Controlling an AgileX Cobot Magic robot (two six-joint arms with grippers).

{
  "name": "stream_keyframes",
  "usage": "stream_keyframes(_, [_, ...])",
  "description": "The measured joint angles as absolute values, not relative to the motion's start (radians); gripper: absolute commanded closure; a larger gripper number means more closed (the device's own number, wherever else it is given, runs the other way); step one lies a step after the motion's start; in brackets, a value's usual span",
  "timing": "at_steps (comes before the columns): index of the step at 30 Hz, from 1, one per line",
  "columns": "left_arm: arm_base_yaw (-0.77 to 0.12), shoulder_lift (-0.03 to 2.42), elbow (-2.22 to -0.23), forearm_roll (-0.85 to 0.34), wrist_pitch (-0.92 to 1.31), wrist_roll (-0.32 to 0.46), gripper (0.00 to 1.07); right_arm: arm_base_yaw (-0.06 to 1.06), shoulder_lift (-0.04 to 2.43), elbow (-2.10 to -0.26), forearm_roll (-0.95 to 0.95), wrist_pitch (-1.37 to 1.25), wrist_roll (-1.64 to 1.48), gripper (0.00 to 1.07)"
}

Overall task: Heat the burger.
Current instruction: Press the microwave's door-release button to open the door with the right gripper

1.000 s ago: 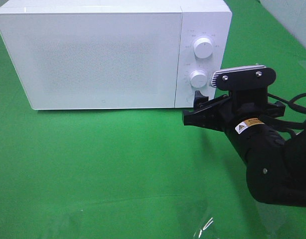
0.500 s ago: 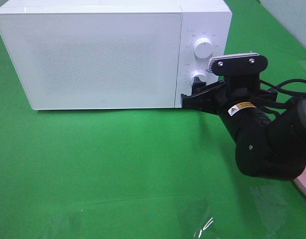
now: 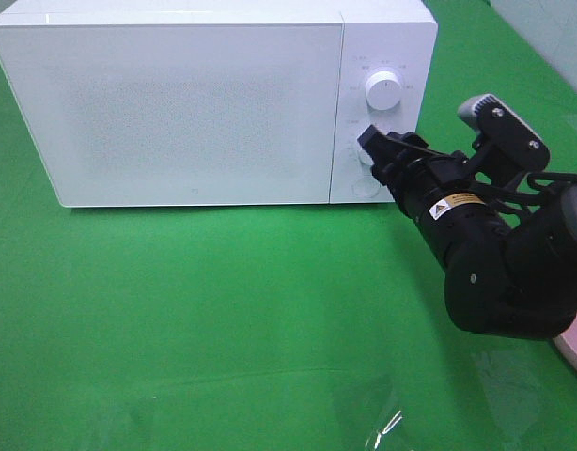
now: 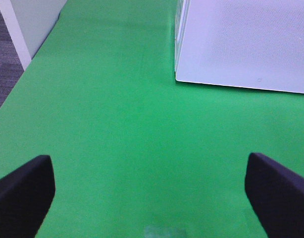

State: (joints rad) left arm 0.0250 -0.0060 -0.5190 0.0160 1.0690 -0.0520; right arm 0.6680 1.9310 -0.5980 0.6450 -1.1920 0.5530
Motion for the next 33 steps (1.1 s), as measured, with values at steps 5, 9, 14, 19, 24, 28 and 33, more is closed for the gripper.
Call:
stream_keyframes(5, [0.025, -0.006, -0.519, 0.016, 1.069, -0.052, 0.1, 0.668, 1.931, -0.598, 0.642, -1.177, 0.905, 0.95])
stream_keyframes(9, [0.025, -0.006, -0.519, 0.016, 1.069, -0.052, 0.1, 0.668, 1.931, -0.598, 0.642, -1.128, 1.085, 1.07])
stream_keyframes(14, [0.025, -0.006, -0.519, 0.016, 1.069, -0.052, 0.1, 0.668, 1.931, -0.598, 0.642, -1.044, 1.215, 1.07])
stream_keyframes(19, [0.025, -0.006, -0.519, 0.016, 1.069, -0.052, 0.1, 0.668, 1.974, -0.598, 0.628, -0.968, 1.294, 1.07])
stream_keyframes(24, [0.025, -0.006, -0.519, 0.016, 1.069, -0.052, 0.1, 0.666, 2.016, -0.598, 0.569, -0.952, 1.388, 1.07])
stream_keyframes(28, [0.025, -0.006, -0.519, 0.016, 1.069, -0.052, 0.1, 0.639, 2.038, -0.609, 0.513, -0.95, 1.422, 1.07])
stream_keyframes(33, [0.025, -0.006, -0.519, 0.016, 1.069, -0.052, 0.1, 0.59, 2.039, -0.642, 0.446, -0.948, 1.443, 1.07])
